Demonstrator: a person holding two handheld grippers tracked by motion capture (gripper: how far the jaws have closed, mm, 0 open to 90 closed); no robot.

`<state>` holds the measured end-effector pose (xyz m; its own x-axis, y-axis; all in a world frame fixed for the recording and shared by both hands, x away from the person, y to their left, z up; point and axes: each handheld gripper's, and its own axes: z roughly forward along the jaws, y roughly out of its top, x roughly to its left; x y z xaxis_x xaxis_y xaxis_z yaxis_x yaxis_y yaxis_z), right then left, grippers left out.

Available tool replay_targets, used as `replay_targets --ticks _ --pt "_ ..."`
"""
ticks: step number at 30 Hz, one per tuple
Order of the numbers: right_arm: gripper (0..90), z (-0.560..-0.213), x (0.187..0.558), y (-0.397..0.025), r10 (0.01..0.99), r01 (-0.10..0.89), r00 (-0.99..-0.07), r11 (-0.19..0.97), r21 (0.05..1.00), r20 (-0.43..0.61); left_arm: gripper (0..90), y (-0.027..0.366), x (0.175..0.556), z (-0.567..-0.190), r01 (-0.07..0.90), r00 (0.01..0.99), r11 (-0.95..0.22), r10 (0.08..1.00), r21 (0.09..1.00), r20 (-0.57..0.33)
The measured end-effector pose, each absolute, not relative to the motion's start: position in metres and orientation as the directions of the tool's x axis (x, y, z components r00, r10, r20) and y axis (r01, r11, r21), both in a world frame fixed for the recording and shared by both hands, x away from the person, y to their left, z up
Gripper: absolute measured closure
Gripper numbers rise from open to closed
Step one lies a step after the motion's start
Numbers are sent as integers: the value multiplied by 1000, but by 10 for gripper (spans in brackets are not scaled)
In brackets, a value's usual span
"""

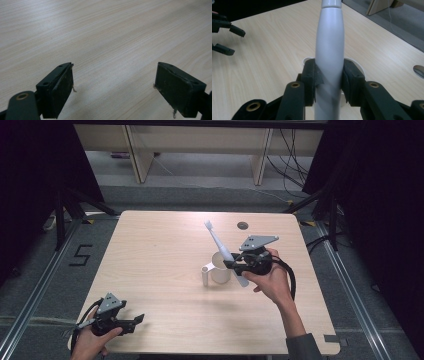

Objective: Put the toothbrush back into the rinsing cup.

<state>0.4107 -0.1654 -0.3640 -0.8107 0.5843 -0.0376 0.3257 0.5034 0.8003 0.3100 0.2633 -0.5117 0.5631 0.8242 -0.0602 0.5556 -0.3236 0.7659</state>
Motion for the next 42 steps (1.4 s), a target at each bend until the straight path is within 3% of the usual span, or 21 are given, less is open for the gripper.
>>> replay_targets --ticks 12,19,42 --pt "670 -364 425 -166 624 323 -781 440 838 -26 148 264 310 -512 558 566 -329 822 762 -59" --pt "670 -366 433 -168 642 372 -766 404 835 31 148 264 310 -511 561 563 -326 824 761 -63" --pt "669 -364 456 -154 674 312 -738 297 902 34 148 264 310 -510 562 567 -329 822 759 -63"
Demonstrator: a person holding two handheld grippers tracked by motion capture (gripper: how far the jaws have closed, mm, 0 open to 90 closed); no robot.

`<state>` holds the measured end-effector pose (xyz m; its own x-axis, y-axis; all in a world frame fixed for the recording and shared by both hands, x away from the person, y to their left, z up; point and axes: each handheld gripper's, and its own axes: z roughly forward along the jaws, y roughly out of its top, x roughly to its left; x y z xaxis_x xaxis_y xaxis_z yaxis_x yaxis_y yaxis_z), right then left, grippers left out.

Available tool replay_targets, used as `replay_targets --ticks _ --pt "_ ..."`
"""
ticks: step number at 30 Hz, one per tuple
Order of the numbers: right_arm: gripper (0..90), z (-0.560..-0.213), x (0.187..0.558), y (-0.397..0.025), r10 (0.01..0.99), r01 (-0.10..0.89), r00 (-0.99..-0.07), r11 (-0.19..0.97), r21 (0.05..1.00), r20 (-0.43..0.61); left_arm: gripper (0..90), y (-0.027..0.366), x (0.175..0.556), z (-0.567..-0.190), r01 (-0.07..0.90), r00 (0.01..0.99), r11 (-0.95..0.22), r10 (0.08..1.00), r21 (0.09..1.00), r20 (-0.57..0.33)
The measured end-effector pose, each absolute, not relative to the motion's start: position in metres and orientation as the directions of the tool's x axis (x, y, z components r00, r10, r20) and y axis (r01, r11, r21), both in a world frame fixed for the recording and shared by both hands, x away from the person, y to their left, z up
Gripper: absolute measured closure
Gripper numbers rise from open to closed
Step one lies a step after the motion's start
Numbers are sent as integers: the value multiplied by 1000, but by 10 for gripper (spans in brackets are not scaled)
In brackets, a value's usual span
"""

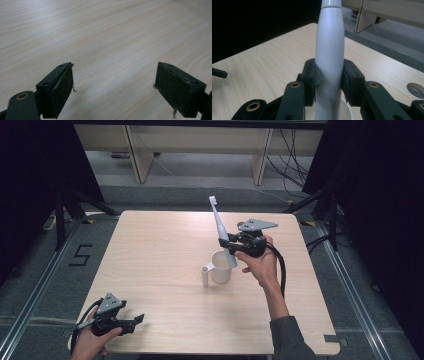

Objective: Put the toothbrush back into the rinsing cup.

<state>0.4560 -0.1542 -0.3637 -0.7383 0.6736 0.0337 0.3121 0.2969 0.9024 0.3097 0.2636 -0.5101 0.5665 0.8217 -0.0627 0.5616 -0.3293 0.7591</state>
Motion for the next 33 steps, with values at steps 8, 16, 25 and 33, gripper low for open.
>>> replay_targets --ticks 8,16,25,33 --pt "670 -367 463 -150 678 314 -733 278 908 46 148 263 310 -511 559 563 -322 824 764 -65" --pt "669 -373 473 -146 690 310 -722 264 914 45 148 263 310 -511 562 564 -326 823 760 -64" --pt "669 -387 480 -143 703 292 -711 247 924 37 148 264 309 -509 564 568 -332 821 756 -63" --pt "669 -397 481 -141 712 296 -701 236 925 42 148 264 309 -510 565 566 -329 822 757 -65"
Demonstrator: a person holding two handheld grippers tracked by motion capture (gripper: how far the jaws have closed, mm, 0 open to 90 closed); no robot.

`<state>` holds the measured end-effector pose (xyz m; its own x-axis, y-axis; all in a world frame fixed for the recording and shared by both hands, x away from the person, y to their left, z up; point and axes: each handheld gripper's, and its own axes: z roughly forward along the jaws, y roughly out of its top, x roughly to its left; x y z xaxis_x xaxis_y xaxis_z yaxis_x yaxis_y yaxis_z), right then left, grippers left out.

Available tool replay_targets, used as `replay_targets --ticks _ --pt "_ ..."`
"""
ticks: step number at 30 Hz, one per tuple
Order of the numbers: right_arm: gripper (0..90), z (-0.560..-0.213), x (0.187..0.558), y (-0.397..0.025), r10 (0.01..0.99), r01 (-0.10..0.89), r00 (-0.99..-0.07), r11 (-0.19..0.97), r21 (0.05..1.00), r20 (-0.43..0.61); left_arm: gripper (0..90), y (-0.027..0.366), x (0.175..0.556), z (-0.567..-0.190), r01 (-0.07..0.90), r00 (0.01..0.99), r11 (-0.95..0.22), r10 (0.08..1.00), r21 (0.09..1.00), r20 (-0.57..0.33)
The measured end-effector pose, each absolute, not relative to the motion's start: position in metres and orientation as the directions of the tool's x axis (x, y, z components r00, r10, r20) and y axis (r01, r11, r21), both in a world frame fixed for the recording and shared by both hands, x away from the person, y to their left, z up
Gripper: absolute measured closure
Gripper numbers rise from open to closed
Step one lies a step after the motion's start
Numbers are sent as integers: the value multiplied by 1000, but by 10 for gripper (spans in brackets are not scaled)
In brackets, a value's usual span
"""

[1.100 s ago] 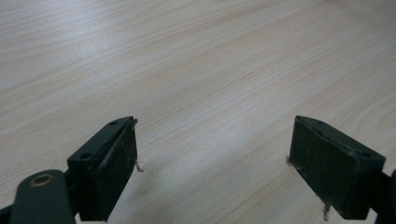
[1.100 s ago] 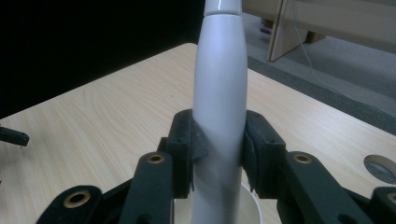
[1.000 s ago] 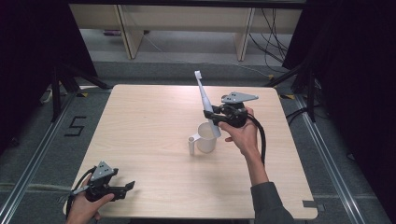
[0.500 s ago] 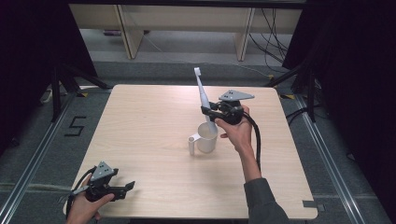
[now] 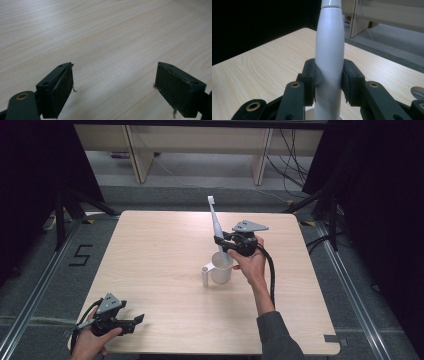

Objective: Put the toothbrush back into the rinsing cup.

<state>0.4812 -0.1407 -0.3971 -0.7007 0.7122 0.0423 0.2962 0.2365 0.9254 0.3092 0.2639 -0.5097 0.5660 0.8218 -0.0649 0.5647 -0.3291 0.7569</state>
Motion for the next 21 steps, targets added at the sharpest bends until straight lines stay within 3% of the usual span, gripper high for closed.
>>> replay_targets --ticks 21 --pt "669 -429 476 -142 715 315 -697 234 920 56 148 263 309 -511 555 554 -309 830 772 -66"
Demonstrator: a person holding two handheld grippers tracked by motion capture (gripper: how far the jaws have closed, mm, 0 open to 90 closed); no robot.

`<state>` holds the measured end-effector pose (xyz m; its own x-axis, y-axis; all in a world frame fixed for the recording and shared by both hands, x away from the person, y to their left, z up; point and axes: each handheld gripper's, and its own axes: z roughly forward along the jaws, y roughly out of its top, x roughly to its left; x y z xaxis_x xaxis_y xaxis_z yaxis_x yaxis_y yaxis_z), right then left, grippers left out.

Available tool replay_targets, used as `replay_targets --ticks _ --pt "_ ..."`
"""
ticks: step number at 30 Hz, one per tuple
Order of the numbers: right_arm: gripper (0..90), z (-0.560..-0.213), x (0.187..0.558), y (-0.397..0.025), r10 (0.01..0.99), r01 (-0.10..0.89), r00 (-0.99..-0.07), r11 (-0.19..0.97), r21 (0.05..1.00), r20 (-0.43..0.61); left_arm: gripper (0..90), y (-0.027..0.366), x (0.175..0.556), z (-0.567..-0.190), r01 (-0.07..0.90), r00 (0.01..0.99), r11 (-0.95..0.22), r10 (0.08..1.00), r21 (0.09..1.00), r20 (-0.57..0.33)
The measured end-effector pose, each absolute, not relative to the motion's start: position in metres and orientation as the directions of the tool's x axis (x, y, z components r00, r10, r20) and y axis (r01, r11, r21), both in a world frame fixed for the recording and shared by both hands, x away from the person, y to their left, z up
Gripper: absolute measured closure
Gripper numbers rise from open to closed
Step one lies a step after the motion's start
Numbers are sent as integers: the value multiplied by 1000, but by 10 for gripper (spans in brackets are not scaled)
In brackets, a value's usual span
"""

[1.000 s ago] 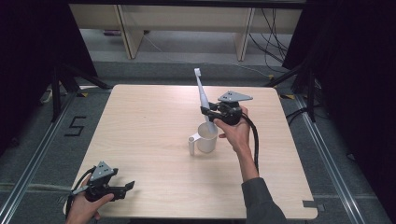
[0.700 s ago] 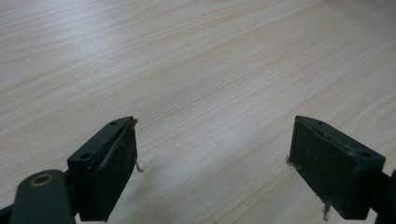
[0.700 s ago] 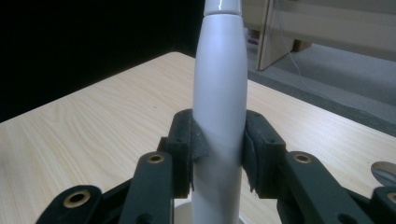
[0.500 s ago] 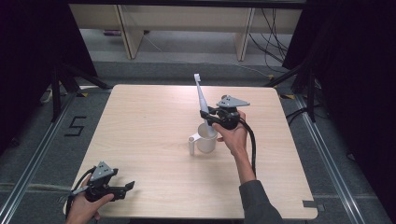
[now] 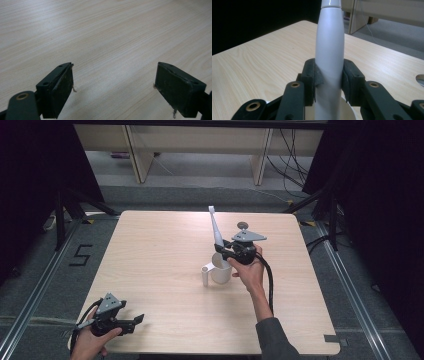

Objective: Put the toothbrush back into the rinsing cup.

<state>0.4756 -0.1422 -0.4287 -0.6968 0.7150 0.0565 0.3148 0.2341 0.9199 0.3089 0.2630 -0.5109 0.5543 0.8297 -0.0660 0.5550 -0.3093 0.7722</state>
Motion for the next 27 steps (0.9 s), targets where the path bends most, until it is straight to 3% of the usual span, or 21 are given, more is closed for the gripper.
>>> replay_targets --ticks 16,27 --pt "668 -444 468 -143 710 333 -701 248 910 63 148 264 309 -510 564 566 -334 822 755 -60" --pt "668 -448 462 -141 704 313 -710 308 899 6 148 264 309 -510 556 566 -328 823 764 -59"
